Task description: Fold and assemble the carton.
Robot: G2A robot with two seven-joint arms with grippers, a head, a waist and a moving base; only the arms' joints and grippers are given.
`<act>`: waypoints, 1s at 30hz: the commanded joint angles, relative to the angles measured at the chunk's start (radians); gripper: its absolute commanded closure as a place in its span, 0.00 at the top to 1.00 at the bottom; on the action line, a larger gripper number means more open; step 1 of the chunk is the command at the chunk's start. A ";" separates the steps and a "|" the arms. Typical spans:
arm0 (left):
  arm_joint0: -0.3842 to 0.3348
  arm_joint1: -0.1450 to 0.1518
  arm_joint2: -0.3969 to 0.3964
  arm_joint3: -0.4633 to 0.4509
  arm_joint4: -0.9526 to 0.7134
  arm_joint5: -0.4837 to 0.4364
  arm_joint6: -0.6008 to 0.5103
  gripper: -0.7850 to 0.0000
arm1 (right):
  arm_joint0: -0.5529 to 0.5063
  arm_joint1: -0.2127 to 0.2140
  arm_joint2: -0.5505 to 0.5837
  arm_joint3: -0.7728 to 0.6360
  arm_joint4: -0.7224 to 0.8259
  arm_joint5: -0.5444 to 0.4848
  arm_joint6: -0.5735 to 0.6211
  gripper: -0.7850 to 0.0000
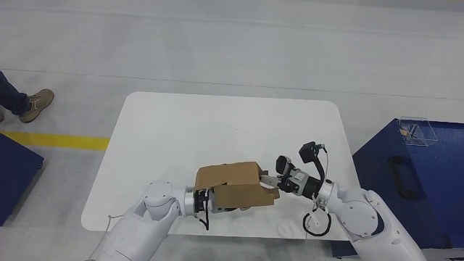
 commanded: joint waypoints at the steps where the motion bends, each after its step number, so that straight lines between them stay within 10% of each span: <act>1: 0.000 0.000 0.003 0.000 0.001 -0.002 0.000 0.00 | 0.004 -0.001 -0.003 0.005 0.001 0.000 0.003 1.00; 30: -0.001 -0.006 0.029 -0.004 0.002 -0.033 0.039 0.00 | 0.030 -0.011 -0.021 0.038 -0.002 -0.007 0.026 1.00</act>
